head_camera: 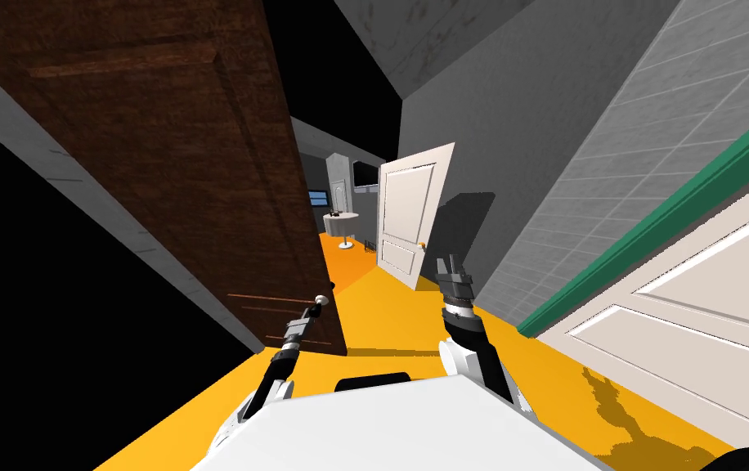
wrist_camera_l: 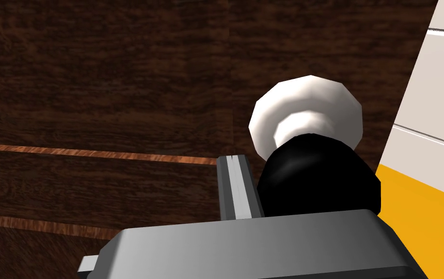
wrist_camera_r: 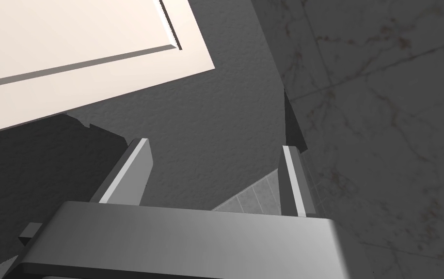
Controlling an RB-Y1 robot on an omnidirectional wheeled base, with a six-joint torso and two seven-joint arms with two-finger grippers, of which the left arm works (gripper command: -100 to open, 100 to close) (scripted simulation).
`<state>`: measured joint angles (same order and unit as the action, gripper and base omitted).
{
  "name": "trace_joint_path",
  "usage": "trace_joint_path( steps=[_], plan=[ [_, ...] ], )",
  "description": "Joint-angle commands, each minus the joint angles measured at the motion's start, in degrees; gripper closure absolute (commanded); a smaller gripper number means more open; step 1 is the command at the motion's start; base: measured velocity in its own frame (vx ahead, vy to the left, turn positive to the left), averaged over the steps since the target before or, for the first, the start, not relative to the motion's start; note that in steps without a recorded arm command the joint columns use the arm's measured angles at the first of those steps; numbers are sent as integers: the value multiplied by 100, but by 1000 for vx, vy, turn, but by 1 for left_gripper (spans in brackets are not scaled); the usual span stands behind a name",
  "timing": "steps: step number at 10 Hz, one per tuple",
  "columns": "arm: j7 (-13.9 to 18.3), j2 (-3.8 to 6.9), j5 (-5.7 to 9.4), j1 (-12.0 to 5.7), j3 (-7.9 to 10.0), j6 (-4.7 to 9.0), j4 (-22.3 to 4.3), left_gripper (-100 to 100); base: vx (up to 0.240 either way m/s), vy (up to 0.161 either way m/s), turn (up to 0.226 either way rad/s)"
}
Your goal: Pull the door open
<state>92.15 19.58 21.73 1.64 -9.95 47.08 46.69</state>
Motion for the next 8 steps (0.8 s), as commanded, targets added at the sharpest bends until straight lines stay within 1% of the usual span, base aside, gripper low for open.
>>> trace_joint_path(
  steps=[1,4,5,8],
  plan=[
    [89,-73,-87,56,-196,60,-43,-100,-141,34,-33],
    [173,-31,-133,87,-285,88,-24,-100,-80,35,-20],
    [173,-31,-133,87,-285,88,-24,-100,-47,29,-33],
    [257,11,-178,117,-373,116,-4,-100,-37,28,-30]
  ],
)
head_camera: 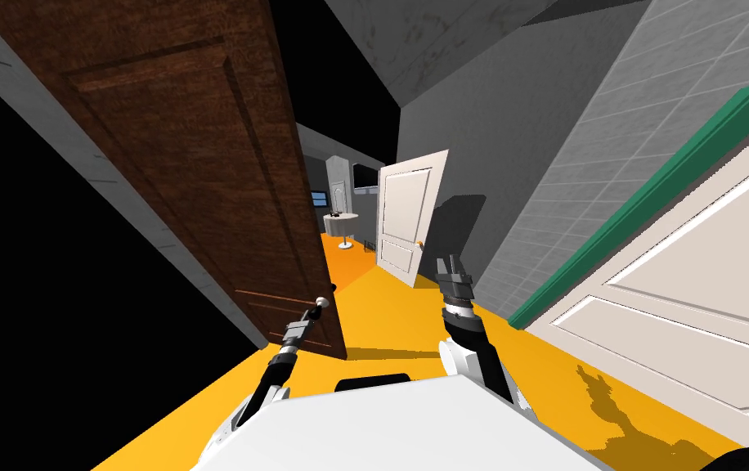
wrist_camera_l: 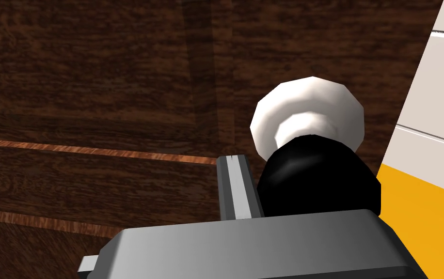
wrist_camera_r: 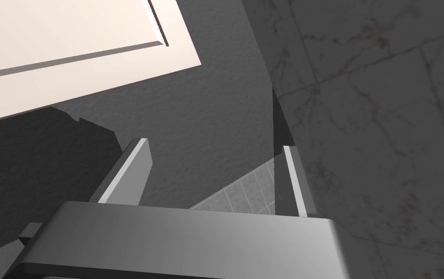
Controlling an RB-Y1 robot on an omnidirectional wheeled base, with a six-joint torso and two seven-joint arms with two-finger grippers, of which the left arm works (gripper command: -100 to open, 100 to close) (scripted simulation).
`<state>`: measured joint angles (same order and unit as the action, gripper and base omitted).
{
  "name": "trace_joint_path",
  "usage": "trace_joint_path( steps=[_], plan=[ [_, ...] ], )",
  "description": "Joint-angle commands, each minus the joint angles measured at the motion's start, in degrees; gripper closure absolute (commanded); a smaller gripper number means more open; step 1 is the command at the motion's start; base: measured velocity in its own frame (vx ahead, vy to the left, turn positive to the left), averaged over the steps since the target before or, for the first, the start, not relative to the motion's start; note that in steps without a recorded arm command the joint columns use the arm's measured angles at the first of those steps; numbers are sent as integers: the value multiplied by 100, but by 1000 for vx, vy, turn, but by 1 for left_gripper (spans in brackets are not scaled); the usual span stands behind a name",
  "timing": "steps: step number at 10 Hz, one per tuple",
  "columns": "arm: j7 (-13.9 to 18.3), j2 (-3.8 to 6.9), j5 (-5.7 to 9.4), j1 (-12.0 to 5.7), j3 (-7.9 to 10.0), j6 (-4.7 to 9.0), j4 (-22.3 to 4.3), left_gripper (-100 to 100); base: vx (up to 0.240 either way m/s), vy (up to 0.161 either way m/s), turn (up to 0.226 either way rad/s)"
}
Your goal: Pull the door open
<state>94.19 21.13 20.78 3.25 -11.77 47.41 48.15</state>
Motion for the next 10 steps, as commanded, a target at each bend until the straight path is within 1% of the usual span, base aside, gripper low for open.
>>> trace_joint_path(
  steps=[1,2,3,5,10],
  plan=[
    [53,-144,-83,-43,-190,83,-151,-100,-35,22,-17],
    [53,-144,-83,-43,-190,83,-151,-100,-17,14,-9],
    [93,-124,-105,-28,-233,96,-142,-100,-51,22,-8],
    [93,-124,-105,-28,-233,96,-142,-100,-35,17,-13],
    [93,-124,-105,-28,-233,96,-142,-100,6,-3,5]
  ],
)
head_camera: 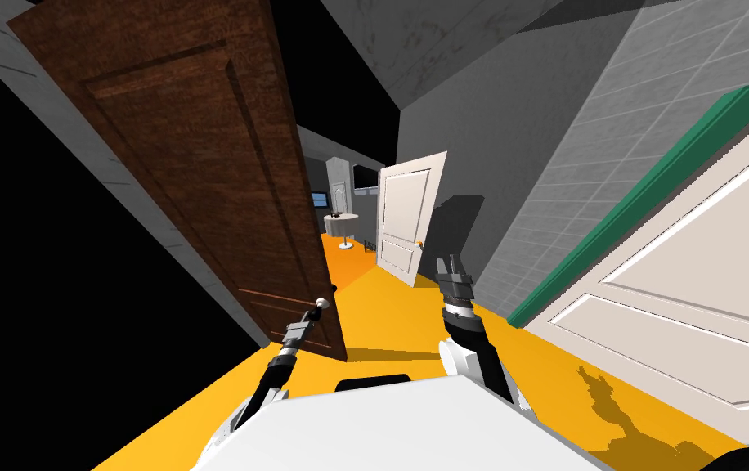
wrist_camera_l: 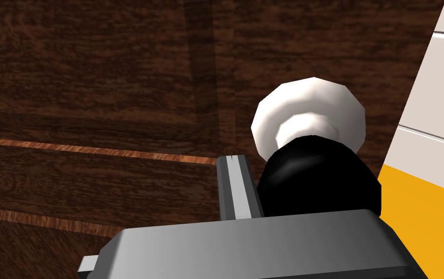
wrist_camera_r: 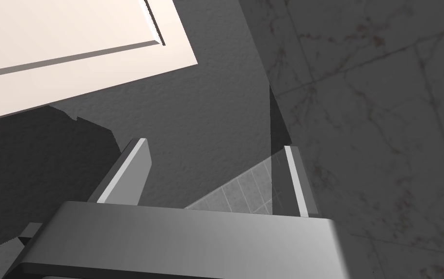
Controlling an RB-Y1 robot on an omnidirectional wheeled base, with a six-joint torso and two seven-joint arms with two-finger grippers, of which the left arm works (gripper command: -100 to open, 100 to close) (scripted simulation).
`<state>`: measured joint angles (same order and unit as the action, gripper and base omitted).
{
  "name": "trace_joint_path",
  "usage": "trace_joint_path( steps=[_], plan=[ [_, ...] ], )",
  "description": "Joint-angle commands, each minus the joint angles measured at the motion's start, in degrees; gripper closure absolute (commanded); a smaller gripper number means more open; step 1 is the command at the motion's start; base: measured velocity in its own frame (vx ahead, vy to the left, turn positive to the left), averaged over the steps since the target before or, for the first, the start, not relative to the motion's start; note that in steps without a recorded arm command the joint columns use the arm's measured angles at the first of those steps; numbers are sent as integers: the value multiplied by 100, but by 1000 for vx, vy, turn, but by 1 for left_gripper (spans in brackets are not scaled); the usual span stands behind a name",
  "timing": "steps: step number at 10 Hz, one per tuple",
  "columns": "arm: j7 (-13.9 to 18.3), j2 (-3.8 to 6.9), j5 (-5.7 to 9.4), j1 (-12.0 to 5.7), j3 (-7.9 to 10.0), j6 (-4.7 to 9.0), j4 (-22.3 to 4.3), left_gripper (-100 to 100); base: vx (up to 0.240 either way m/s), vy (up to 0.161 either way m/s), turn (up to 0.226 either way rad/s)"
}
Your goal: Pull the door open
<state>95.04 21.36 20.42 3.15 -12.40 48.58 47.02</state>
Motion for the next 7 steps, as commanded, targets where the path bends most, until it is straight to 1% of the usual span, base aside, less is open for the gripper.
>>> trace_joint_path(
  steps=[1,2,3,4,5,6,7],
  plan=[
    [8,-146,-68,-19,-170,-21,-29,-100,-2,10,2],
    [8,-146,-68,-19,-170,-21,-29,-100,-6,11,-31],
    [114,63,-77,62,-134,56,34,-100,-105,91,-117],
    [201,110,-123,108,-218,118,42,-100,-186,112,-129],
    [248,135,-148,133,-263,151,46,-100,-201,96,-79],
    [297,162,-174,159,-309,185,50,-100,-142,71,-56],
    [297,162,-174,159,-309,185,50,-100,-82,17,20]
  ],
)
